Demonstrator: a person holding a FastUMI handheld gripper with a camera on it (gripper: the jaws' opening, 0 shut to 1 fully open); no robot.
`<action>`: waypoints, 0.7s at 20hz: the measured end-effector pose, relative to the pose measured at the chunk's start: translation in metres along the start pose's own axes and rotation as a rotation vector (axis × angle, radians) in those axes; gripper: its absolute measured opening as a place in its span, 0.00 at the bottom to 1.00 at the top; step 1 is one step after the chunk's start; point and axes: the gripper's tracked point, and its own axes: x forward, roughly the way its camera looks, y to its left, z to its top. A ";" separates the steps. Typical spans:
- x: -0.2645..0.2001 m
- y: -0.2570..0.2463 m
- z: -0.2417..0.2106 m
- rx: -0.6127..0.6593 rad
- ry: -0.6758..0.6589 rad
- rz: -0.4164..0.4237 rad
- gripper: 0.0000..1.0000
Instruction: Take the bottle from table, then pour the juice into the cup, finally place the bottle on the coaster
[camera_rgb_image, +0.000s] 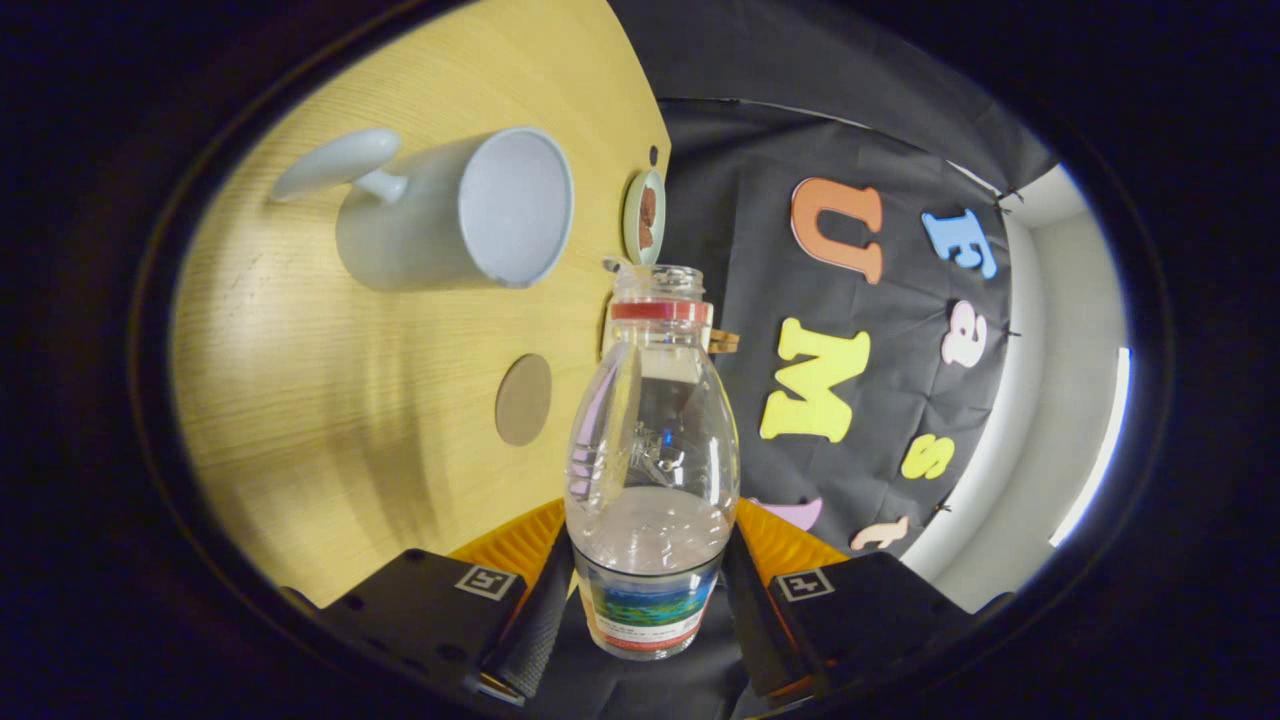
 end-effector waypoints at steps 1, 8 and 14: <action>-0.001 0.000 -0.002 -0.007 0.005 0.000 0.79; 0.001 0.000 -0.004 -0.026 0.005 -0.004 0.79; 0.000 0.001 -0.006 -0.046 0.018 -0.001 0.79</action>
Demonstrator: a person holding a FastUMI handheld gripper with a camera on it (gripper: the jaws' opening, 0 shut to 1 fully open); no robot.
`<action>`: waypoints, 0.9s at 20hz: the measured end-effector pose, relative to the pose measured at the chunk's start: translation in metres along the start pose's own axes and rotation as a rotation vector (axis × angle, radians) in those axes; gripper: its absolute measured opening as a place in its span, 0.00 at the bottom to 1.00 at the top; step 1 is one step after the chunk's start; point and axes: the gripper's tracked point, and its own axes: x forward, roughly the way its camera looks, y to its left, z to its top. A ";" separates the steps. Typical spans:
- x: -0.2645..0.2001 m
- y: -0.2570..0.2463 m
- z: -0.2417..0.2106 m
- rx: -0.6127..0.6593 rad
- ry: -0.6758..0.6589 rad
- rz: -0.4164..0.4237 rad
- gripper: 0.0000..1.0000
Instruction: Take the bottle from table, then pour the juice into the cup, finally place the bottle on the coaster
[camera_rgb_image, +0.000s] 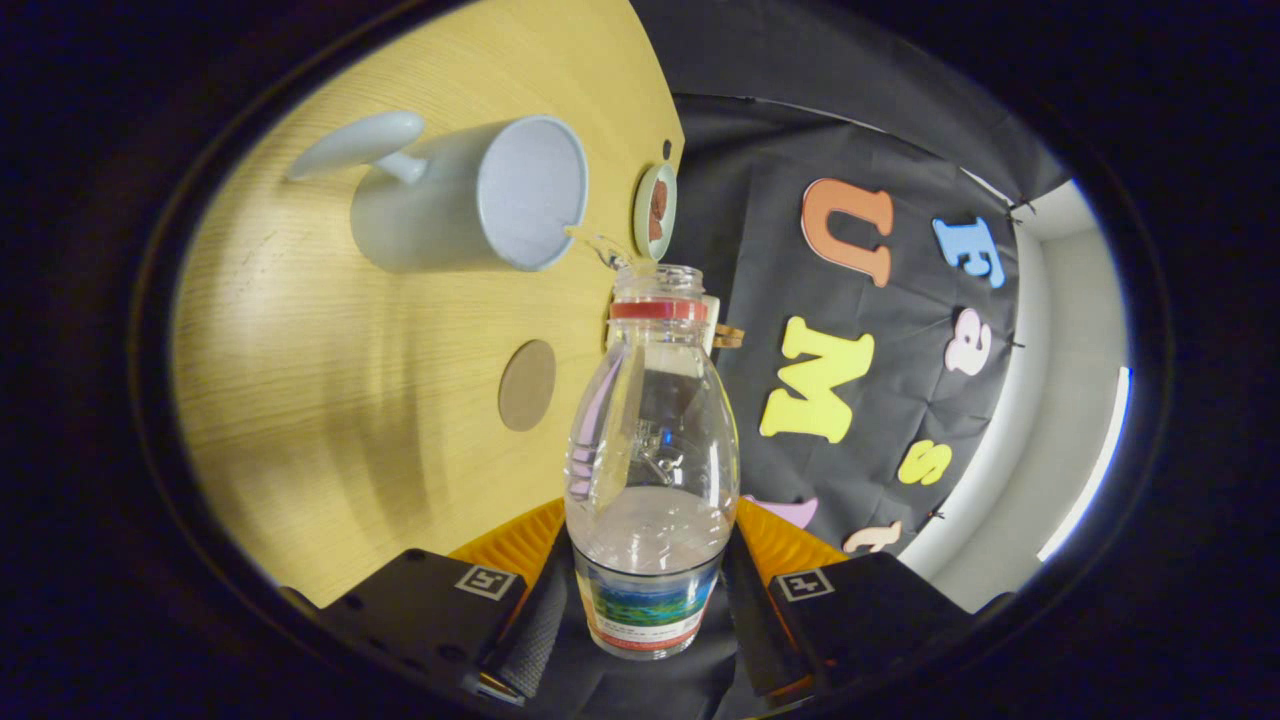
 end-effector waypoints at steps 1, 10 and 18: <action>-0.001 0.000 0.002 -0.004 -0.003 -0.007 0.80; -0.010 -0.010 -0.004 -0.035 0.000 -0.034 0.79; -0.020 -0.025 -0.004 -0.058 0.003 -0.062 0.79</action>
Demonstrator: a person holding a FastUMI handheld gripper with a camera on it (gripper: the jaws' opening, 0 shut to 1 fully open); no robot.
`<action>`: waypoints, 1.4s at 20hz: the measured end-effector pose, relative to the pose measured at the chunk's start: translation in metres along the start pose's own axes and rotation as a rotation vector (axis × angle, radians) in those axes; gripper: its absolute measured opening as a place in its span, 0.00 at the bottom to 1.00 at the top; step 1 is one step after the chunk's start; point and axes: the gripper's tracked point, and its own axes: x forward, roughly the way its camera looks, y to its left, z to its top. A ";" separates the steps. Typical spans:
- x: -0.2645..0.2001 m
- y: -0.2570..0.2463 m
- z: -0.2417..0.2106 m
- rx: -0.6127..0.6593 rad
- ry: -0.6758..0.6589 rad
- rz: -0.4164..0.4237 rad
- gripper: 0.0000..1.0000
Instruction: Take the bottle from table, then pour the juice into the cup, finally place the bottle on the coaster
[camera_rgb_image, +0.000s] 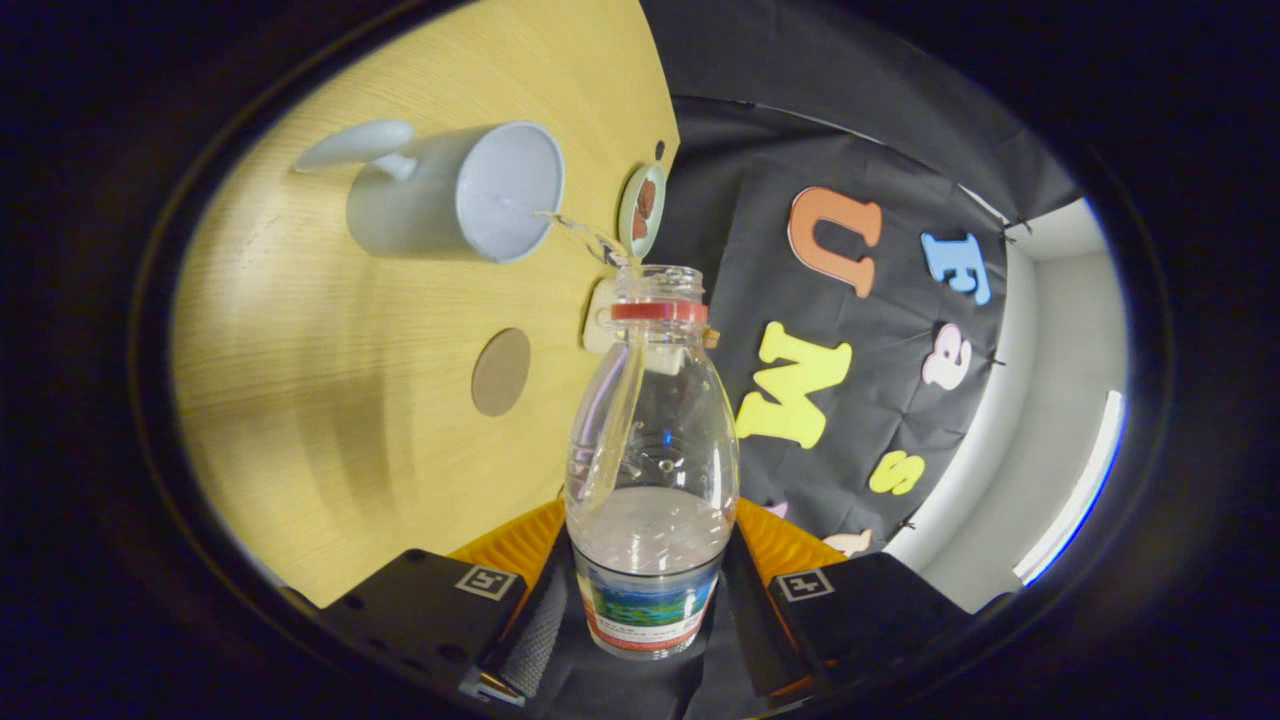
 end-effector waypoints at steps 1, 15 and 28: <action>-0.001 0.001 -0.001 0.001 0.002 0.000 0.79; -0.003 -0.006 -0.008 -0.025 0.027 0.010 0.79; 0.002 -0.021 -0.003 -0.086 0.009 0.000 0.79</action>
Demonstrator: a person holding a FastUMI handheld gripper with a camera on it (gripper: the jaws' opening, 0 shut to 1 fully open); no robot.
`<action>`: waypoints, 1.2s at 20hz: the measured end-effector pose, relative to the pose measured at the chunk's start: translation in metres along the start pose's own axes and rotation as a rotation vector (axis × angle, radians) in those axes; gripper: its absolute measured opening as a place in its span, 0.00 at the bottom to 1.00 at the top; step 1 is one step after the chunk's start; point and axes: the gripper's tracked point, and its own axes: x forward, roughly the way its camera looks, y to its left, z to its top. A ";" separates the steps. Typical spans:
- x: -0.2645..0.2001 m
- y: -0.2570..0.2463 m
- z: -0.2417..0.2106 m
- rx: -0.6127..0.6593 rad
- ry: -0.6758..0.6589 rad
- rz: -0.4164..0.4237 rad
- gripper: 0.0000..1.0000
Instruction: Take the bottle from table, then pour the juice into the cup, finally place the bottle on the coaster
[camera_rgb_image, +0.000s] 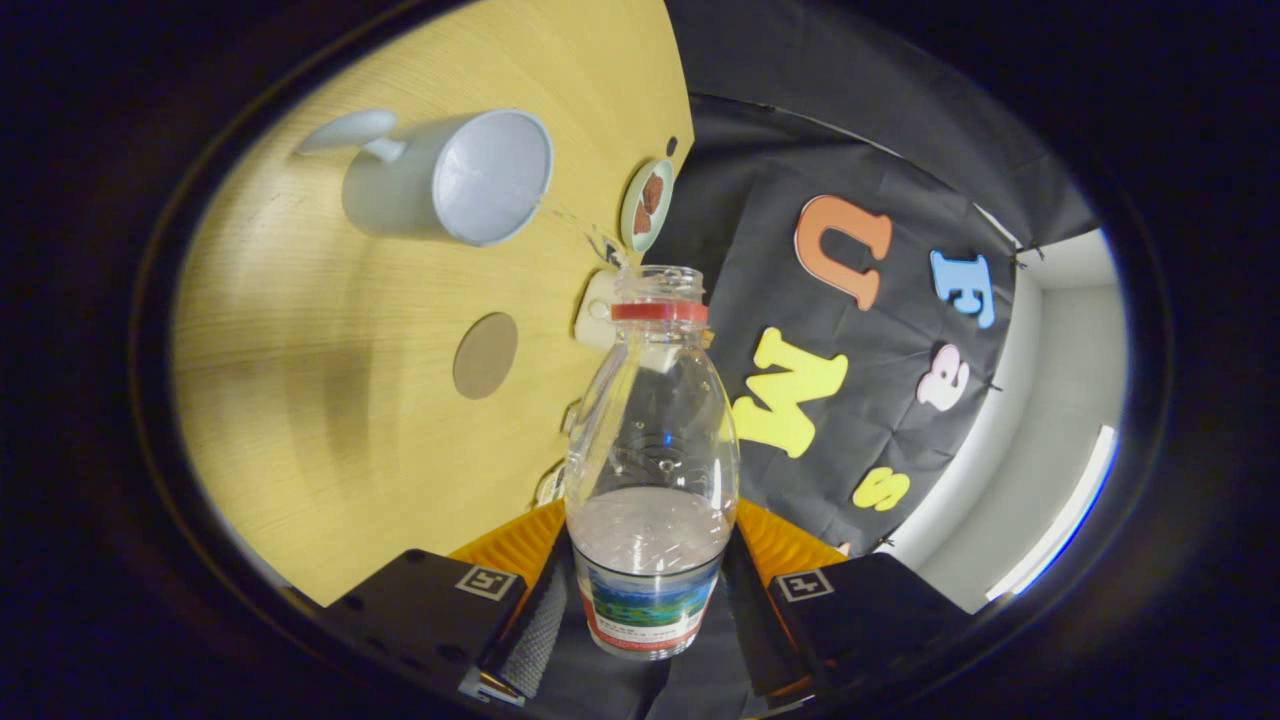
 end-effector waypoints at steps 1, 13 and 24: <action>0.000 0.002 0.000 -0.008 -0.001 0.000 0.79; 0.005 -0.012 0.000 -0.070 0.004 -0.005 0.79; 0.002 -0.039 0.011 -0.153 -0.017 -0.033 0.79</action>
